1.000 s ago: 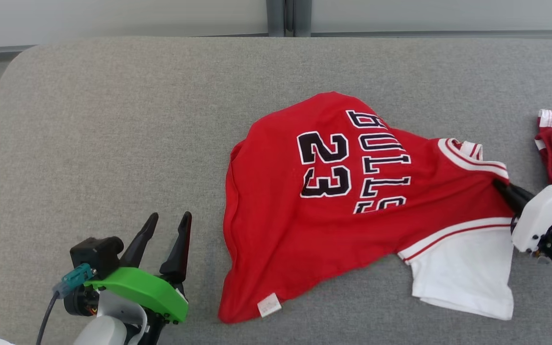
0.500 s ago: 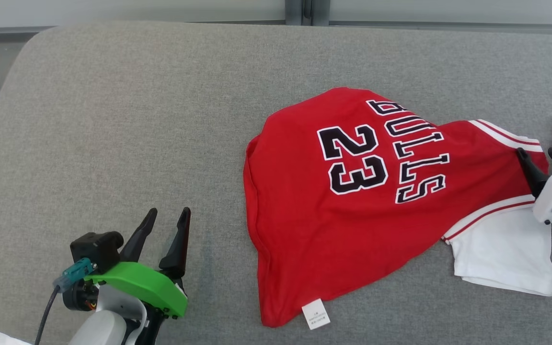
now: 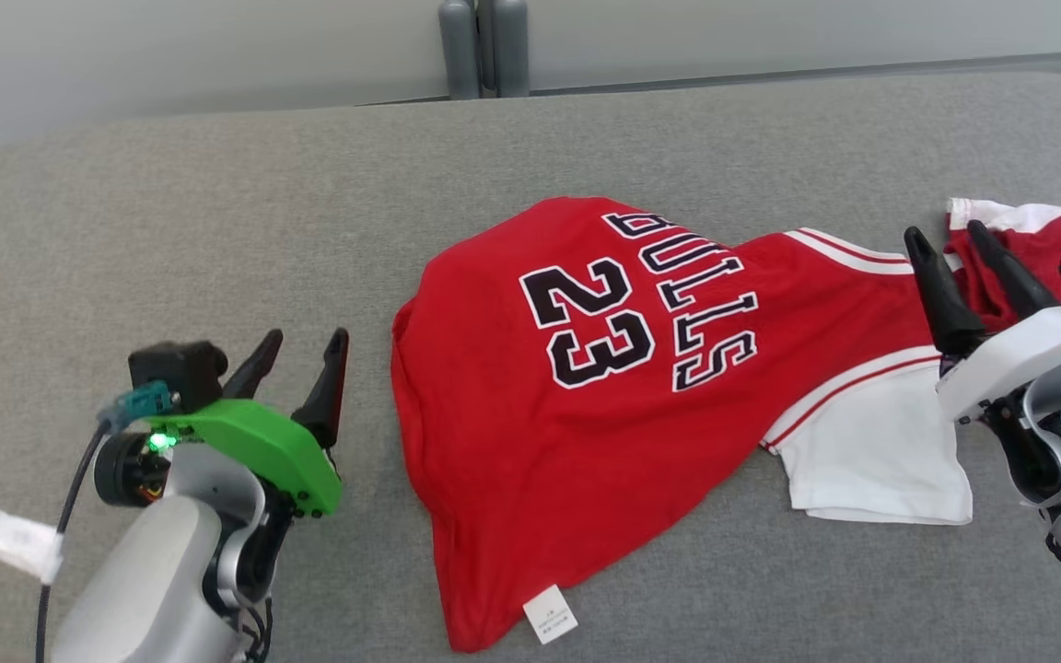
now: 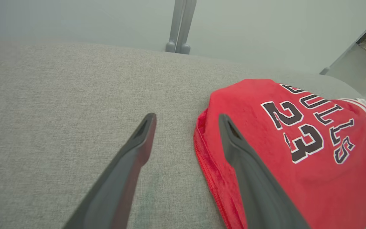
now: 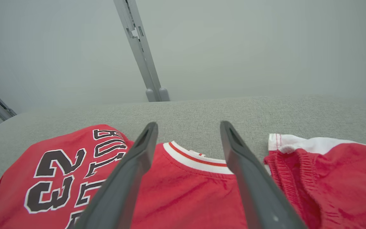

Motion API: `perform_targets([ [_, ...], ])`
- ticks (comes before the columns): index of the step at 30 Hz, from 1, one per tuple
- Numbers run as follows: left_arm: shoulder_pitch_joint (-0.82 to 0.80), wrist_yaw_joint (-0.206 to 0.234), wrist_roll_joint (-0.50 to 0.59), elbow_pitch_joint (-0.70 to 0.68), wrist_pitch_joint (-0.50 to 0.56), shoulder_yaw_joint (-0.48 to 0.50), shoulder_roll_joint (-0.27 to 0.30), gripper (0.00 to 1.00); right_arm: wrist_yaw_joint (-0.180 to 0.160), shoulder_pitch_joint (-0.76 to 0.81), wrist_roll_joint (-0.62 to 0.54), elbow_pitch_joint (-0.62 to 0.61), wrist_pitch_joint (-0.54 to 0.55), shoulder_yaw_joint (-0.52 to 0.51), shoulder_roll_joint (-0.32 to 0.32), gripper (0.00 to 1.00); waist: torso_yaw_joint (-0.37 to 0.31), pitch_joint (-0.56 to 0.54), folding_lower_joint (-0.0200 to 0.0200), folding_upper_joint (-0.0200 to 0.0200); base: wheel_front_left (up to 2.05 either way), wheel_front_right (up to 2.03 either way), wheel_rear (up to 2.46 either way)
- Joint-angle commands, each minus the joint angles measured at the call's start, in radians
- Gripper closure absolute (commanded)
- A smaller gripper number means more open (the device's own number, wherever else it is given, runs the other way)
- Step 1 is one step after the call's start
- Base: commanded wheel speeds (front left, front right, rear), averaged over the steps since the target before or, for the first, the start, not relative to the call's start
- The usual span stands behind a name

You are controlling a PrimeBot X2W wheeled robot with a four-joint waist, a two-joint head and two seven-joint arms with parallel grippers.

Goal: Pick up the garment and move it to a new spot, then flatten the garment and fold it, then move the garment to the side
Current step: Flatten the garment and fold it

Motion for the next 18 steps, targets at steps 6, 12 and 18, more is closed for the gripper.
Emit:
perform_targets([
  [6,-0.185,-0.022,0.014,0.185,0.08,-0.023,-0.02,0.0,-0.001,0.053,-0.061,-0.11,-0.014,-0.048,0.052,0.0,-0.109,0.072,0.0,0.0,0.0,0.0,0.0],
  [12,-0.294,-0.047,0.051,0.393,0.133,-0.07,-0.026,0.0,-0.001,0.083,-0.081,-0.17,-0.003,-0.066,0.085,0.0,-0.168,0.105,0.0,0.0,0.0,0.0,0.0],
  [18,-0.337,-0.081,0.067,0.527,0.15,-0.102,-0.034,0.0,-0.001,0.111,-0.103,-0.196,0.015,-0.093,0.099,0.0,-0.191,0.104,0.0,0.0,0.0,0.0,0.0],
])
